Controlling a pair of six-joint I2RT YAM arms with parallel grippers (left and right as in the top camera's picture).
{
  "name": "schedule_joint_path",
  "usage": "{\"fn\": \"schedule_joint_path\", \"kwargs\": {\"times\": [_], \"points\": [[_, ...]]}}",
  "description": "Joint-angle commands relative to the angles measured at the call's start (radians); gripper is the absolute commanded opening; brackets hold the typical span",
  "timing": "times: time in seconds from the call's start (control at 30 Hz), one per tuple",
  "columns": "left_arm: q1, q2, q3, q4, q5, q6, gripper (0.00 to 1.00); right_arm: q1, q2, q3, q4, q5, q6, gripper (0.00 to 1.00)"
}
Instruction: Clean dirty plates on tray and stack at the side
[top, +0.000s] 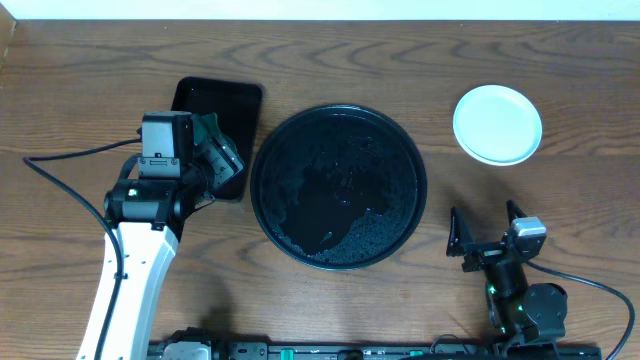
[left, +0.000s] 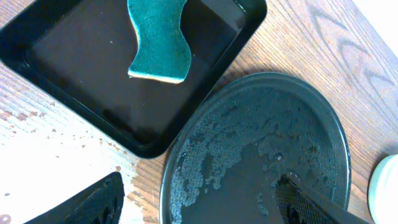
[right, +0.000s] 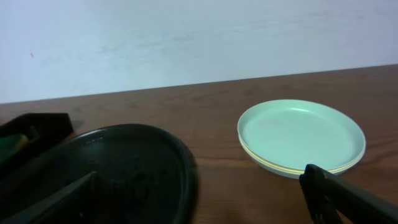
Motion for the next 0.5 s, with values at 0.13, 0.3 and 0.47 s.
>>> {"fn": "schedule_joint_path", "kwargs": {"times": [0.13,0.3,0.47], "points": [[0.002,0.000,-0.001,-0.003,-0.002,0.010,0.79,-0.050,-0.007,-0.002,-0.006,0.018,-0.056,0.99],[0.002,0.000,-0.001,-0.003,-0.002,0.010,0.79,-0.061,-0.007,-0.002,-0.012,0.076,-0.183,0.99],[0.002,0.000,-0.001,-0.003,-0.002,0.010,0.79,-0.091,-0.007,-0.002,-0.012,0.098,-0.195,0.99]]}}
